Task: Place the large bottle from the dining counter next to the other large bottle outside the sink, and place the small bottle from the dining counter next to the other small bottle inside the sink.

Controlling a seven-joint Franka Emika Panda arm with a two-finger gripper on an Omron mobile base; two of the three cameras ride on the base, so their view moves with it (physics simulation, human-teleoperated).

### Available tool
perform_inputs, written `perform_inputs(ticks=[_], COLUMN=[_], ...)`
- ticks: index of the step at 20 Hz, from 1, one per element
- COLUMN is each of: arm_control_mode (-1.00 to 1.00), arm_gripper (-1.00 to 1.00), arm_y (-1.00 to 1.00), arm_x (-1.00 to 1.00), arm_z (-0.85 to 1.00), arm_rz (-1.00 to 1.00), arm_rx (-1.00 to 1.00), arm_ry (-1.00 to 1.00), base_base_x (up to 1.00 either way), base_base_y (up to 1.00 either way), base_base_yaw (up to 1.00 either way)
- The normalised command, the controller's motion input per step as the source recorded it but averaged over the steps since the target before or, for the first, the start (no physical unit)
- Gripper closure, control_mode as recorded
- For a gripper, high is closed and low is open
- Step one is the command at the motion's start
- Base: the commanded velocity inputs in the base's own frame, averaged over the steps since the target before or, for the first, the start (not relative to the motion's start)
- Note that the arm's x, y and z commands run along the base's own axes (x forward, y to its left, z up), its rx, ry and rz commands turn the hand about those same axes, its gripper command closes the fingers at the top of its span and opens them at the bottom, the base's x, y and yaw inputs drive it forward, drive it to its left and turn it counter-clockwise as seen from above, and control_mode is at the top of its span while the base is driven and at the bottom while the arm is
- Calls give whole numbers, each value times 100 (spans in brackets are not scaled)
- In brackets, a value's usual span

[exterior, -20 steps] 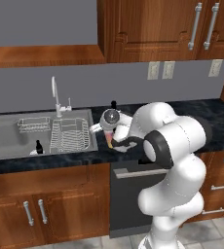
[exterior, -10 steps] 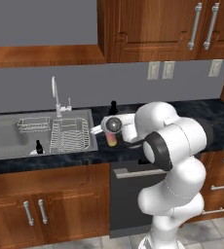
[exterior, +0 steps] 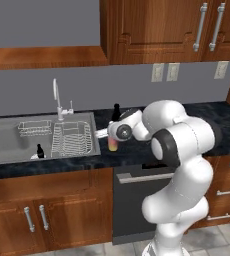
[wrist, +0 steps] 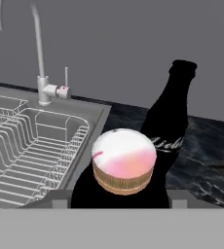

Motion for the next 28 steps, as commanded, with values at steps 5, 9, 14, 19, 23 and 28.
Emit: perform_inputs(ticks=[5, 9, 14, 19, 23, 28], arm_control_mode=[-100, -100, -100, -100, -100, -100], arm_gripper=[100, -100, -100, -100, -100, -100], arm_y=[0, 0, -4, -29, -34, -14], arm_x=[0, 0, -7, -3, 0, -9], arm_z=[-24, -29, -10, 0, 0, 24], arm_rz=[0, 0, 0, 0, 0, 0], arm_rx=[0, 0, 0, 0, 0, 0], arm_ry=[-2, -2, -5, -6, -4, -8], base_base_x=[0, 0, 0, 0, 0, 0], base_base_y=[0, 0, 0, 0, 0, 0], base_base_yaw=[0, 0, 0, 0, 0, 0])
